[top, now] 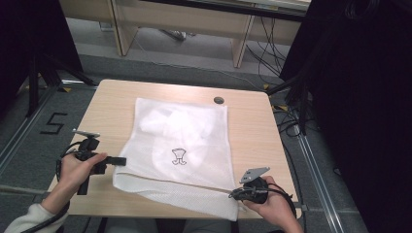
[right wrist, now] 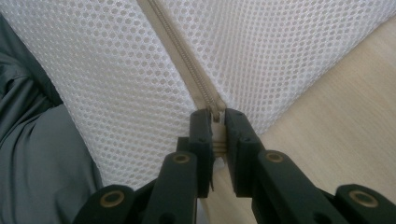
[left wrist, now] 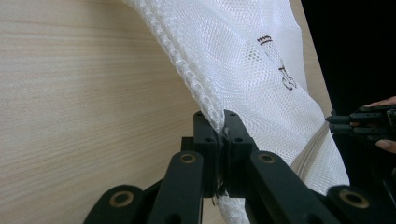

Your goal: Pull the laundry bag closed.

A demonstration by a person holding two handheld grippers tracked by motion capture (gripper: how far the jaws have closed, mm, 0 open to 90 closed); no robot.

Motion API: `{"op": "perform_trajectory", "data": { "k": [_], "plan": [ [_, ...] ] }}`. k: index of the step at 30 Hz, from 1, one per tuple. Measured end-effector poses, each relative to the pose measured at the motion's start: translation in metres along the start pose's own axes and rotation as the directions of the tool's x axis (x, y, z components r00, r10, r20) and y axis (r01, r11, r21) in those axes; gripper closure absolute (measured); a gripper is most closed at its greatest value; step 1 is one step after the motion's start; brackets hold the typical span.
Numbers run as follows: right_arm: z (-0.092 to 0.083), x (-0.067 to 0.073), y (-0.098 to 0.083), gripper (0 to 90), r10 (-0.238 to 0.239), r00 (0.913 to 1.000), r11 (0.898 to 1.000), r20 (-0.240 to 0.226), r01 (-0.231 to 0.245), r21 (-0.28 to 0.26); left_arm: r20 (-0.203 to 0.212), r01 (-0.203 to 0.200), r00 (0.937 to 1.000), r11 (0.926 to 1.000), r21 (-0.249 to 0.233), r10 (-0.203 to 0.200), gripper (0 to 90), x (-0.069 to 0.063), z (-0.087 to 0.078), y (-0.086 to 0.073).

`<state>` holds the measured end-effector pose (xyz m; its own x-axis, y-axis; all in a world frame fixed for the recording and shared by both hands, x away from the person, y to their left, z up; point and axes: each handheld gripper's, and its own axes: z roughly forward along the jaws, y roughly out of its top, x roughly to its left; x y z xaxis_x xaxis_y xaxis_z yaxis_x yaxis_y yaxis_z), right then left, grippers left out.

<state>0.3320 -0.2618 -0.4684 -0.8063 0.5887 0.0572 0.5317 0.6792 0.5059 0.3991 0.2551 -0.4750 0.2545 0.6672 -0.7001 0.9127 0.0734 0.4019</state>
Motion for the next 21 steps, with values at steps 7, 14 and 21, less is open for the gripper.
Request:
{"op": "perform_trajectory", "data": {
  "k": [7, 14, 21],
  "plan": [
    [0.002, -0.0011, 0.0001, 82.5, -0.007, 1.0, 1.0, -0.004, 0.007, -0.007, -0.017, -0.046, 0.9988, 0.9989, 0.004, 0.046, 85.7, 0.0016, 0.0024, -0.0006],
    [0.003, -0.0014, -0.0011, 77.5, 0.025, 0.9996, 0.999, -0.014, -0.025, -0.047, -0.069, -0.074, 0.9947, 0.9965, 0.037, 0.077, 83.2, 0.0013, 0.005, -0.0031],
    [-0.0024, -0.0052, 0.0, 67.0, 0.061, 0.9979, 0.985, 0.021, -0.057, -0.162, -0.152, -0.106, 0.9824, 0.9939, 0.031, 0.109, 71.8, 0.0009, 0.0076, -0.0071]
  ]
}}
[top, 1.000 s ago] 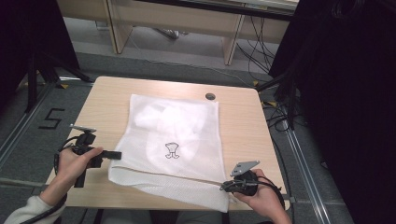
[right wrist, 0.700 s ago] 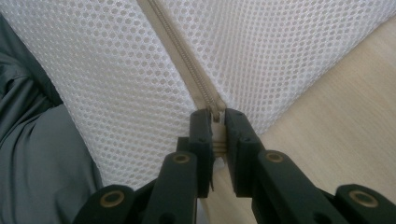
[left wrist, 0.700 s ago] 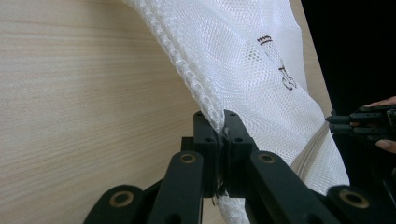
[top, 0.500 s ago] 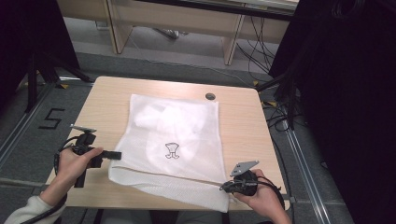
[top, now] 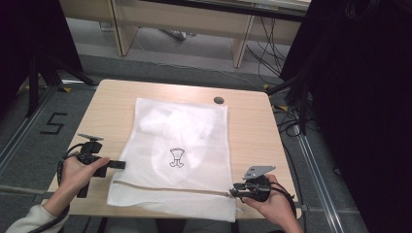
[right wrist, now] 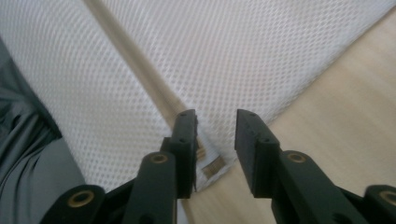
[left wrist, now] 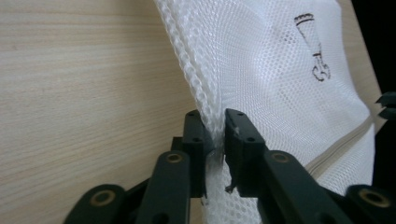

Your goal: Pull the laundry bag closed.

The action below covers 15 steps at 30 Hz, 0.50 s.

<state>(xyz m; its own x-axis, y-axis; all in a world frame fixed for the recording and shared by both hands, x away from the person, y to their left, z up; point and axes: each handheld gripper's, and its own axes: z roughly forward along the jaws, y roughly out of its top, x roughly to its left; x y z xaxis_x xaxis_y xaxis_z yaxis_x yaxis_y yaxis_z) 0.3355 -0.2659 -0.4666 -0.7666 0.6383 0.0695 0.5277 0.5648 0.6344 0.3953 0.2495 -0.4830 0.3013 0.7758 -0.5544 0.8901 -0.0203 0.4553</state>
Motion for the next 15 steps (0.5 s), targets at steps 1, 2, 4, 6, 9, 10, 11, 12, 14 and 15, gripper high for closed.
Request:
{"op": "perform_trajectory", "data": {
  "k": [1, 2, 4, 6, 9, 10, 11, 12, 14, 15],
  "plan": [
    [-0.002, 0.0, 0.001, 65.9, 0.013, 0.9999, 1.0, 0.006, -0.013, -0.013, -0.019, -0.008, 0.9998, 0.9999, -0.01, 0.008, 66.7, -0.001, 0.001, -0.001],
    [-0.002, -0.002, 0.002, 65.1, -0.002, 0.9996, 0.999, 0.028, 0.003, -0.034, -0.038, -0.027, 0.9989, 0.9995, -0.017, 0.026, 62.1, -0.001, 0.001, -0.002],
    [-0.004, -0.002, 0.003, 63.0, 0.026, 0.9988, 0.998, 0.041, -0.023, -0.058, -0.075, -0.062, 0.9955, 0.9974, -0.037, 0.059, 53.3, -0.003, -0.001, -0.003],
    [-0.004, -0.002, 0.003, 62.4, 0.038, 0.9978, 0.996, 0.055, -0.033, -0.081, -0.118, -0.113, 0.9875, 0.9913, -0.068, 0.104, 45.2, -0.005, -0.004, -0.004],
    [-0.006, -0.004, 0.004, 61.1, 0.041, 0.9959, 0.996, 0.081, -0.035, -0.077, -0.182, -0.19, 0.9688, 0.9756, -0.11, 0.168, 35.8, -0.005, -0.009, -0.007],
    [-0.007, -0.003, 0.005, 60.6, 0.066, 0.9942, 0.996, 0.085, -0.059, -0.071, -0.2, -0.216, 0.9611, 0.9698, -0.113, 0.191, 33.0, -0.004, -0.011, -0.007],
    [-0.006, -0.003, 0.004, 60.3, 0.07, 0.9927, 0.995, 0.098, -0.062, -0.081, -0.216, -0.233, 0.955, 0.9651, -0.12, 0.204, 30.8, -0.004, -0.012, -0.008],
    [-0.004, -0.005, 0.005, 60.2, 0.058, 0.9929, 0.995, 0.104, -0.048, -0.091, -0.224, -0.243, 0.9513, 0.962, -0.125, 0.211, 29.4, -0.003, -0.014, -0.009],
    [-0.003, -0.004, 0.005, 59.8, 0.068, 0.9919, 0.994, 0.107, -0.059, -0.088, -0.232, -0.251, 0.9488, 0.9577, -0.14, 0.215, 27.1, -0.003, -0.018, -0.011],
    [-0.003, -0.004, 0.005, 59.5, 0.083, 0.9902, 0.995, 0.112, -0.075, -0.069, -0.239, -0.248, 0.9491, 0.9546, -0.166, 0.205, 26.2, -0.004, -0.018, -0.013]
  ]
}}
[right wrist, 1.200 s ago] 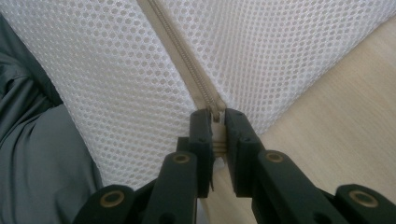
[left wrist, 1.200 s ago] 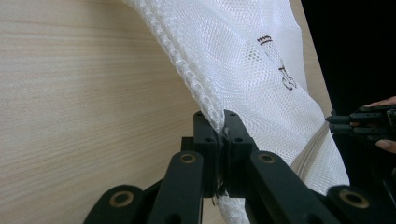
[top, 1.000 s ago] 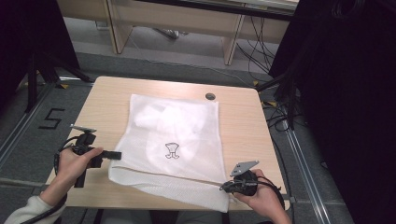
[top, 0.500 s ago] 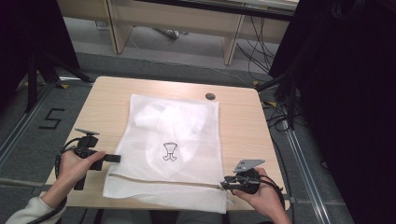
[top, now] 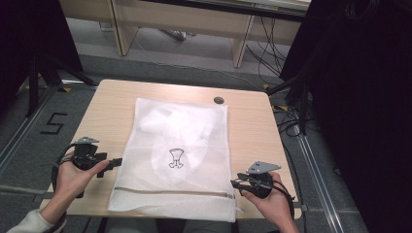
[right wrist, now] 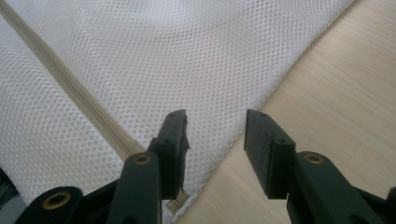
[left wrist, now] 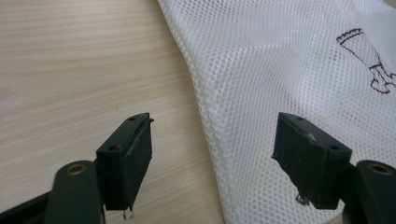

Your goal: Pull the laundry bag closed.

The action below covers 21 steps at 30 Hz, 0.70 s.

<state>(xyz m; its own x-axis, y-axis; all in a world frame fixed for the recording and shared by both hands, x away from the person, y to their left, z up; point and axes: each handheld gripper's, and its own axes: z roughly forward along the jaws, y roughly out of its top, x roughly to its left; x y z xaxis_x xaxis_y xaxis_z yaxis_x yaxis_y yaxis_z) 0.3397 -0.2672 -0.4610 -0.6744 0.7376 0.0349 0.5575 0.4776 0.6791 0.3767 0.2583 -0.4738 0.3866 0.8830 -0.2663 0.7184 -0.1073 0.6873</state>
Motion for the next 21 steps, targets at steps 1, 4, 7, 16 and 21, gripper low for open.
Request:
{"op": "perform_trajectory", "data": {
  "k": [1, 4, 7, 16, 21],
  "plan": [
    [0.001, 0.0, 0.0, 59.2, -0.001, 1.0, 1.0, 0.005, 0.001, -0.008, -0.004, 0.001, 1.0, 1.0, -0.01, -0.001, 24.9, 0.0, -0.002, -0.001],
    [0.001, -0.001, -0.001, 58.0, 0.034, 0.9993, 0.999, 0.017, -0.034, 0.008, -0.026, -0.012, 0.9996, 0.9991, -0.04, 0.011, 22.4, 0.001, -0.007, -0.007],
    [0.002, -0.002, -0.002, 57.8, 0.07, 0.9963, 0.997, 0.05, -0.069, -0.028, -0.039, -0.036, 0.9987, 0.9984, -0.043, 0.034, 21.4, 0.005, -0.012, -0.012],
    [0.003, -0.01, -0.004, 56.2, 0.084, 0.9941, 0.995, 0.068, -0.081, -0.052, -0.03, -0.013, 0.9995, 0.9947, -0.102, 0.01, 22.6, 0.007, -0.012, -0.012],
    [0.003, -0.013, -0.004, 56.3, 0.066, 0.9959, 0.997, 0.062, -0.064, -0.044, -0.025, -0.037, 0.9991, 0.9959, -0.082, 0.035, 23.9, 0.006, -0.012, -0.012]
  ]
}}
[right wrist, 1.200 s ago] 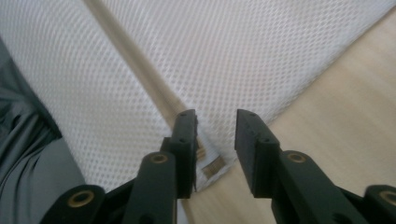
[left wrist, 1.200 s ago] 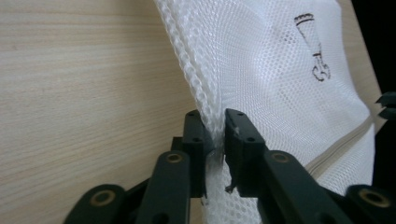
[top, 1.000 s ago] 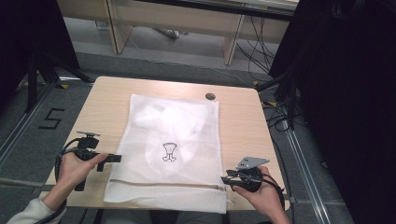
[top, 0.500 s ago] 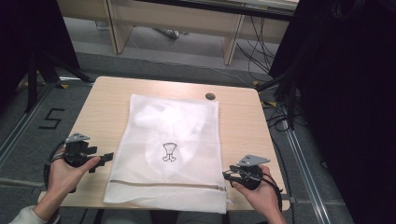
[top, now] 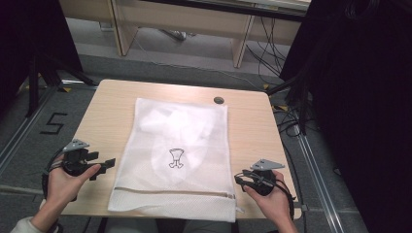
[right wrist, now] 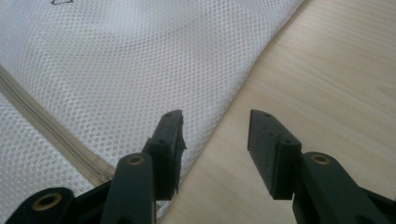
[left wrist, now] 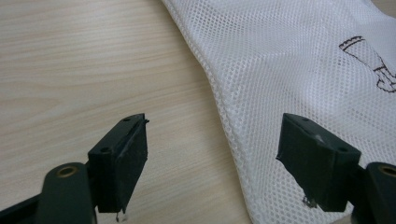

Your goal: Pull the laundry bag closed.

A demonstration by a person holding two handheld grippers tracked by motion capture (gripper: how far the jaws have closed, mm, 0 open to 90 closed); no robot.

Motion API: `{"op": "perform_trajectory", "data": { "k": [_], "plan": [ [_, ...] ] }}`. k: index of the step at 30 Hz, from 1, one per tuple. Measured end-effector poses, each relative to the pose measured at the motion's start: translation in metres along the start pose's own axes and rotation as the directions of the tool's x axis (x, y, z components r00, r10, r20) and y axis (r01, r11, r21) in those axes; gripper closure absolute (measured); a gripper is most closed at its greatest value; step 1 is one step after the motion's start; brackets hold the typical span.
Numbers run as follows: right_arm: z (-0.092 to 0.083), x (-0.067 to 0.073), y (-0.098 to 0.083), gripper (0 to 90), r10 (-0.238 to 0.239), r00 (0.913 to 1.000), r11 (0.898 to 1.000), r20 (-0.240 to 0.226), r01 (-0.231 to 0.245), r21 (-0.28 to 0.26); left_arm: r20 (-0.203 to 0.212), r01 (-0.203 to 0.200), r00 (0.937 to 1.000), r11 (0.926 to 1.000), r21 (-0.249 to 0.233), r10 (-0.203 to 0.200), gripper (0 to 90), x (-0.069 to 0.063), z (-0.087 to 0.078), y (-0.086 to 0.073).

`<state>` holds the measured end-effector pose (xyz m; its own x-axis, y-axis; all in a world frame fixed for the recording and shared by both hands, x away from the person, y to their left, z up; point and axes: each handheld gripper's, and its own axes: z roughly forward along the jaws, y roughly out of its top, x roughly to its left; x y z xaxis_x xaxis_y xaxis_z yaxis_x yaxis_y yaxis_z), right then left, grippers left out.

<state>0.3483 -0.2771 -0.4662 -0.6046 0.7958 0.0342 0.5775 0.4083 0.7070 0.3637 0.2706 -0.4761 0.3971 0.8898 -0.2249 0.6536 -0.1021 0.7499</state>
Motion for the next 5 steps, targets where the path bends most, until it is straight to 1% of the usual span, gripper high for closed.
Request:
{"op": "perform_trajectory", "data": {
  "k": [5],
  "plan": [
    [0.0003, -0.0003, 0.0, 56.2, 0.002, 1.0, 1.0, 0.0, -0.002, -0.007, -0.004, -0.003, 1.0, 1.0, 0.002, 0.003, 24.3, -0.0003, -0.0001, 0.0002]
  ]
}}
